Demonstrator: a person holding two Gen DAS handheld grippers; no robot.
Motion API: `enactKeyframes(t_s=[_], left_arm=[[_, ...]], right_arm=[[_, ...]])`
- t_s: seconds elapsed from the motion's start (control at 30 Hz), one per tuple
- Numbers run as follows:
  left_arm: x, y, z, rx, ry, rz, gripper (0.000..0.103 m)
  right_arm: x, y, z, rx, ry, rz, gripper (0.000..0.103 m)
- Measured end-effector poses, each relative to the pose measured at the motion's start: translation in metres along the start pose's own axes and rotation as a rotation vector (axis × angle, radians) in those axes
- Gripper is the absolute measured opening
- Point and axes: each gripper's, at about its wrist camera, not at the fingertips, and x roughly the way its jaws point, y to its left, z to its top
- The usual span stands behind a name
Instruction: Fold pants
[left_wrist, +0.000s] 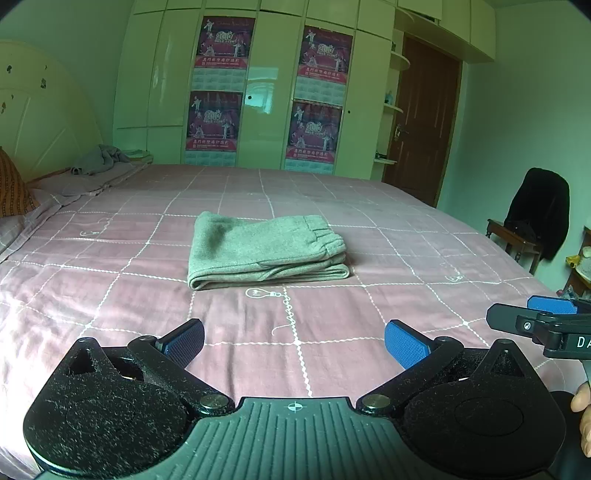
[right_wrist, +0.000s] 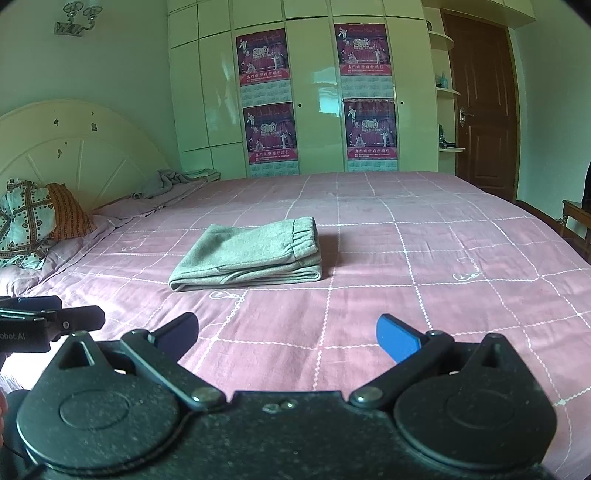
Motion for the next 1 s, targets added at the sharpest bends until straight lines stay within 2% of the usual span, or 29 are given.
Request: enactKeyframes(t_s=[1.0], left_arm=[[-0.0015, -0.0032, 0.0021, 0.005, -0.003, -0.001, 0.103]], right_arm=[[-0.0007, -0.0013, 0.001, -0.003, -0.005, 0.004, 0.103]])
